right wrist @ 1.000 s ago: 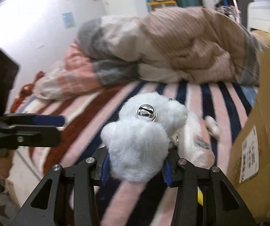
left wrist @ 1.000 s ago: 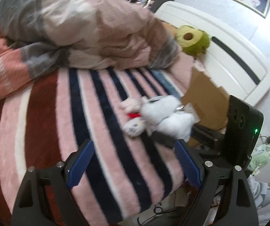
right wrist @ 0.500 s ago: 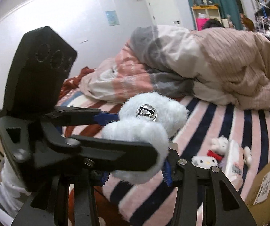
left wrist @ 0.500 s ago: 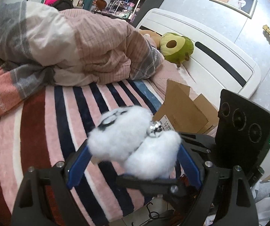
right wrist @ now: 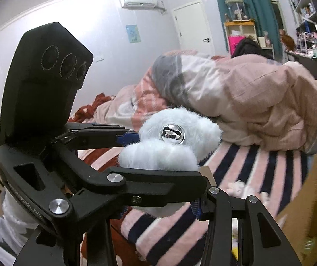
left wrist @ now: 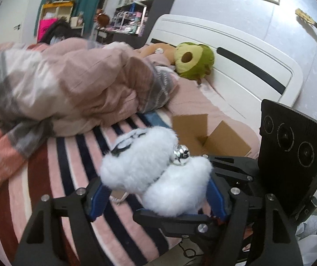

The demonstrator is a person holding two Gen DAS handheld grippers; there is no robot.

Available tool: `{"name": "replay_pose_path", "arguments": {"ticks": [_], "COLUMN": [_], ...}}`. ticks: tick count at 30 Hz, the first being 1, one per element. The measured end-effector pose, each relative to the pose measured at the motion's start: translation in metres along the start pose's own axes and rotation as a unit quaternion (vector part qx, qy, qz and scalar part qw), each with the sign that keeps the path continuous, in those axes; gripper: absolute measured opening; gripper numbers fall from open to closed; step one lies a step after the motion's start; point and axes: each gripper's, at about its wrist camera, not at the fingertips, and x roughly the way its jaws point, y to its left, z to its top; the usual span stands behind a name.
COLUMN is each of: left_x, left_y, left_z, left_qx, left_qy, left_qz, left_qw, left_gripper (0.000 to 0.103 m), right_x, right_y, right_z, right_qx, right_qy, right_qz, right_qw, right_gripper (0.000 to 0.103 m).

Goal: Organize objects
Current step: 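Carry the white plush toy into the box and open the right gripper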

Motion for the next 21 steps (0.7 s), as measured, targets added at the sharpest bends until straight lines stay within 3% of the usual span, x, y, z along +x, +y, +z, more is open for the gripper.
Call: {"name": "replay_pose_path", "arguments": {"ticks": [9,15,21], "left_x": [0.034,0.082,0.136], "left_y": [-0.073,-0.127,-0.153], "left_z": [0.043,0.060,0.062], "left_qx": [0.023,0.046,0.056], "left_qy": [0.004,0.047,0.097], "left_qz": [-0.029,-0.031,-0.032], "left_qw": [0.9993,0.9974,0.9931], "left_gripper": [0.073,0.073,0.073], "right_x": [-0.076,-0.114,-0.129], "right_y": [-0.050,-0.098,-0.140], "right_z": [0.006,-0.010,-0.031], "right_qx": [0.020,0.059,0.086], "right_qy": [-0.036,-0.044,-0.010], "right_qz": [-0.034,-0.044,-0.061], "right_qw": [0.999,0.996,0.994], "right_gripper": [0.039,0.039,0.039]}}
